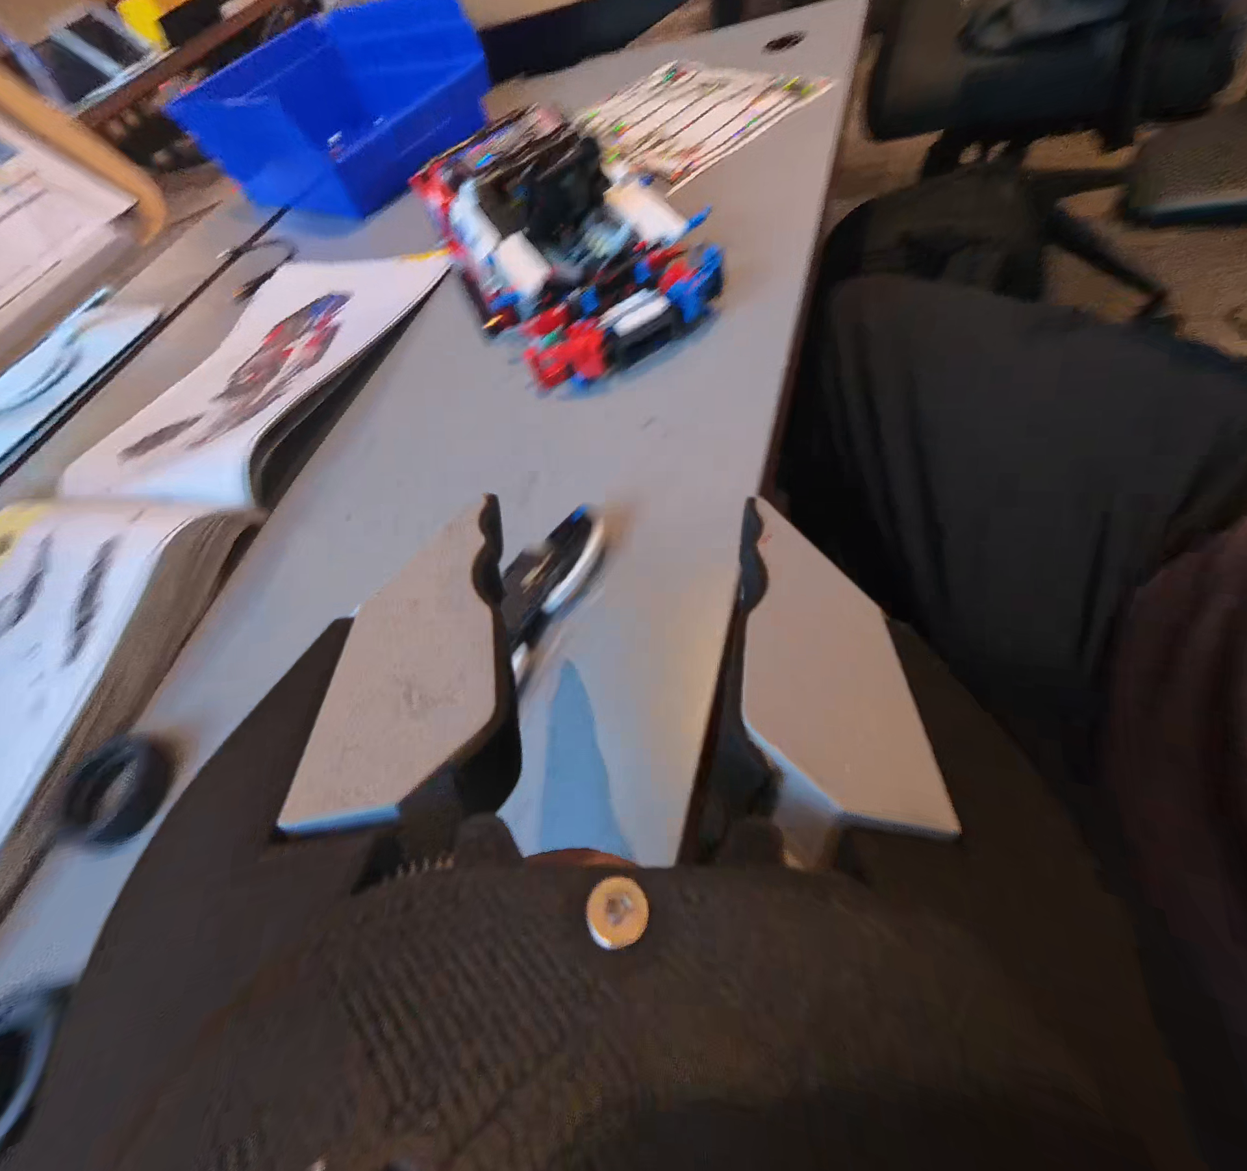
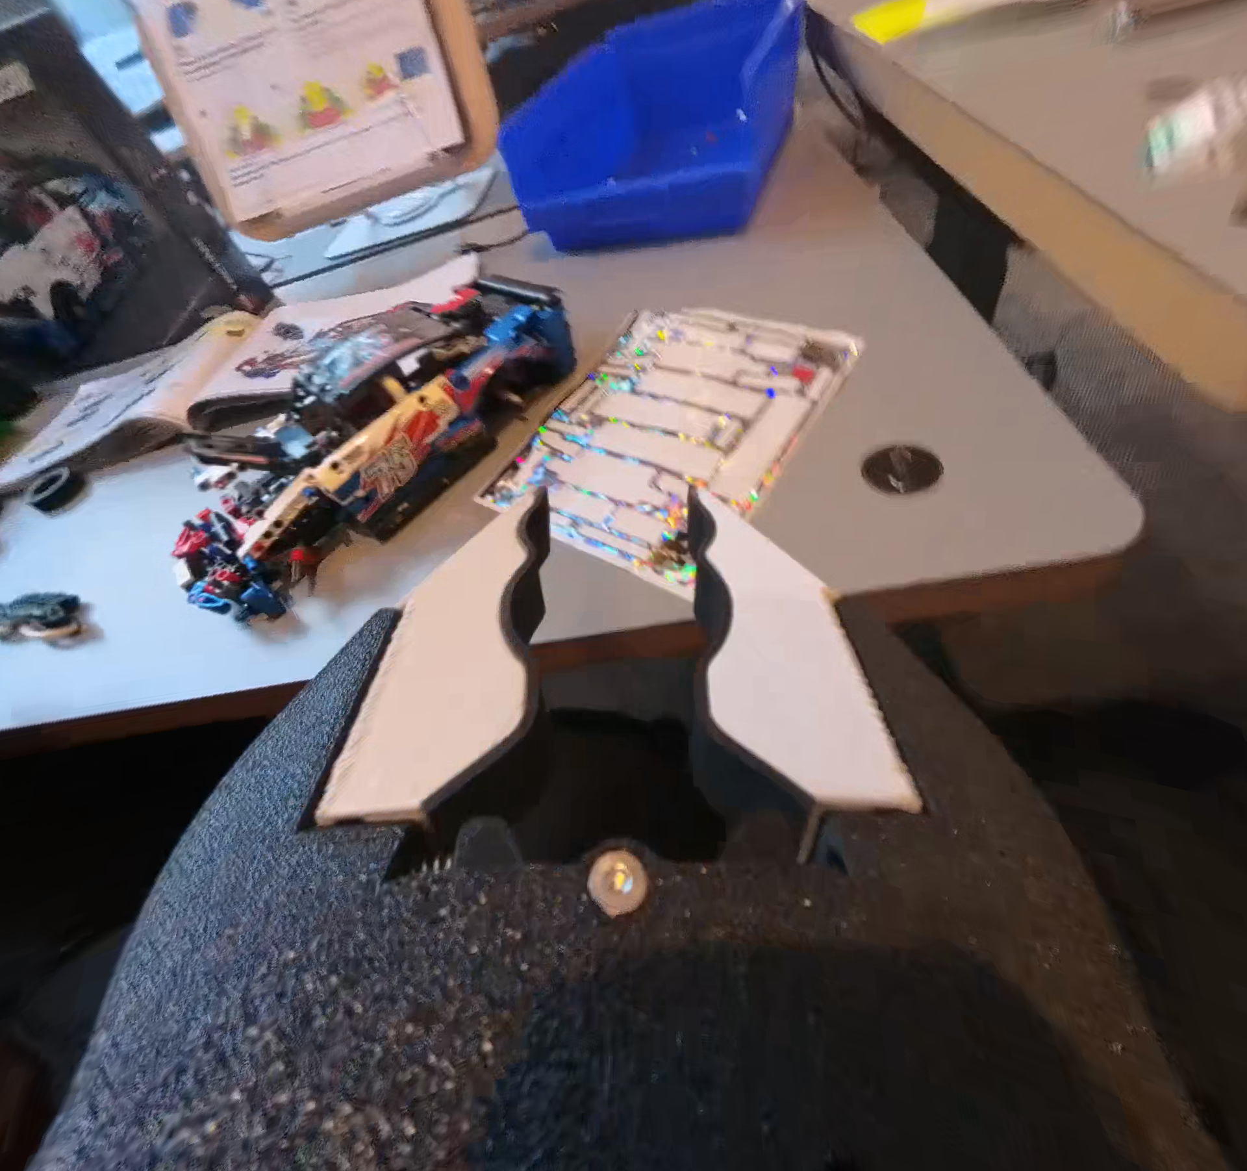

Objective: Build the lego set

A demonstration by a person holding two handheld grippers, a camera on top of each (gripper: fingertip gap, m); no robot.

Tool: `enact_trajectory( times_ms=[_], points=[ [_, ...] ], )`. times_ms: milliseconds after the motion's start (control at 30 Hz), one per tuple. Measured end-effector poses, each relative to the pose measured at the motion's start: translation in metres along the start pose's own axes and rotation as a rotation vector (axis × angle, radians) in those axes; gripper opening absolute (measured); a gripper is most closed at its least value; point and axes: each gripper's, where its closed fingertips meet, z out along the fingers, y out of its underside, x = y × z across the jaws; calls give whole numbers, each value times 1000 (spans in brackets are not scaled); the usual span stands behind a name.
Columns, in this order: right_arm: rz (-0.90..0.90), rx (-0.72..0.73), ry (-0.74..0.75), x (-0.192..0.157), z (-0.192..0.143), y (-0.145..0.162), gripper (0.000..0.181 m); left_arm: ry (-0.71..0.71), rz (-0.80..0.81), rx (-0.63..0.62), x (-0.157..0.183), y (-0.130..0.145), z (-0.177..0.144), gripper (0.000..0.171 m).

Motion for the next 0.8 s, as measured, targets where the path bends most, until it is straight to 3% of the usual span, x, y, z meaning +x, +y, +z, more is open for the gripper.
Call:
enact_trajectory(
  times_ms=[100,167,200,267,333,500,533,600,667,800],
  points=[
    [116,-65,1,19,9,27,46,23,-36,-1,39,-28,49,46],
    [172,-104,-15,23,18,42,50,203,-55,-24,97,-46,92,62],
    [194,-107,-32,22,20,45,50,269,-45,-23,121,-58,111,62],
    [209,-90,-54,22,17,44,50,334,3,-15,152,-84,148,72],
    [202,-68,-73,18,8,38,50,339,54,-28,163,-111,184,86],
    [138,-11,-97,14,-17,33,50,329,9,-41,142,-171,271,104],
    [135,3,-101,16,-20,33,50,328,4,-66,134,-175,290,108],
    [137,28,-95,24,-27,33,50,337,-31,-178,123,-171,324,97],
    [142,46,-88,33,-30,36,49,455,3,-301,132,-154,338,102],
    [197,27,-116,47,-26,50,50,428,107,-475,124,-115,359,100]
  ],
)
